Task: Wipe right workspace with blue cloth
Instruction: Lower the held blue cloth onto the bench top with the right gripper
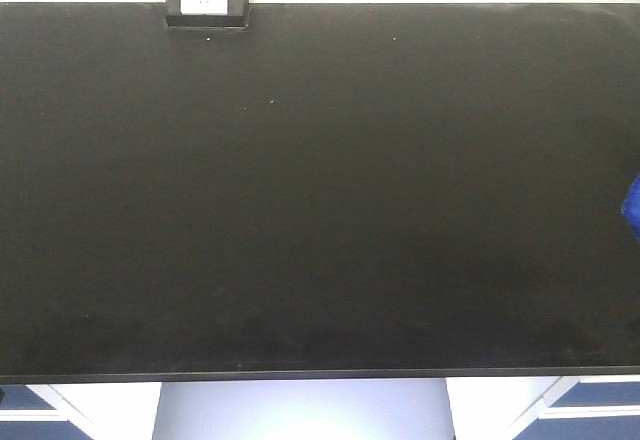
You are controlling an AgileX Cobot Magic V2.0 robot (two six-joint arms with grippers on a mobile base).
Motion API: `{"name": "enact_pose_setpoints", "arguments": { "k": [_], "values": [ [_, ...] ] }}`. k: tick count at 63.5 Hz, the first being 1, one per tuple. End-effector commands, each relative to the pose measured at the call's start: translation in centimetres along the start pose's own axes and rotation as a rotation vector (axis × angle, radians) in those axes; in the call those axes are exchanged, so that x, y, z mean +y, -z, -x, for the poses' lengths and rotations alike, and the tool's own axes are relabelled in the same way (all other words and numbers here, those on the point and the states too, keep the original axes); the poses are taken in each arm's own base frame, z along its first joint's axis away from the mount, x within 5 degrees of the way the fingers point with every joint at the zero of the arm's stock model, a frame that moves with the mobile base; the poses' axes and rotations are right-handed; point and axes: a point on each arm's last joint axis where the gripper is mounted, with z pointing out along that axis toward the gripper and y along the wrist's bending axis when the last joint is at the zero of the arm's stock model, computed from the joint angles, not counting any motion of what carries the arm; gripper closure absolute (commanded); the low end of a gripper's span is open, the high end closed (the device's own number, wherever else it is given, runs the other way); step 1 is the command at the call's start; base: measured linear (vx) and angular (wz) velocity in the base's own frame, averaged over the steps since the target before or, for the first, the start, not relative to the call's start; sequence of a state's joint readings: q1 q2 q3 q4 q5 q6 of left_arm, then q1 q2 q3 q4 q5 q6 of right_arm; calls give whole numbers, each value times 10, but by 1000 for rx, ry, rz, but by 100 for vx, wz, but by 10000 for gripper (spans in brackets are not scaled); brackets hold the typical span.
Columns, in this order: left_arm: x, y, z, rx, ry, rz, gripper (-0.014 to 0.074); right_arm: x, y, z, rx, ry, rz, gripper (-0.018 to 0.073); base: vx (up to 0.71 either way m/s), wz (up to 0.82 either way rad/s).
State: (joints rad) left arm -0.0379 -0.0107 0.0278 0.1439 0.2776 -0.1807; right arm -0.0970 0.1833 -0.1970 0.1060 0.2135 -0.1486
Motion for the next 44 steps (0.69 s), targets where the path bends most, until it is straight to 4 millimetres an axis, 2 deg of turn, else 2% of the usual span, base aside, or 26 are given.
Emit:
{"name": "enact_pose_setpoints", "arguments": {
  "k": [1, 27, 37, 44],
  "values": [
    [-1, -1, -2, -63, 6, -18, 602, -2, 1, 18, -108, 5, -16, 562, 0, 0],
    [-1, -1, -2, -63, 6, -18, 602, -2, 1, 18, -111, 0, -16, 562, 0, 0],
    [-1, -1, -2, -63, 6, -18, 602, 0, 1, 16, -84, -144, 6, 562, 0, 0],
    [-1, -1, -2, -63, 6, -18, 602, 1, -4, 17, -17, -168, 19, 562, 0, 0]
  ]
}}
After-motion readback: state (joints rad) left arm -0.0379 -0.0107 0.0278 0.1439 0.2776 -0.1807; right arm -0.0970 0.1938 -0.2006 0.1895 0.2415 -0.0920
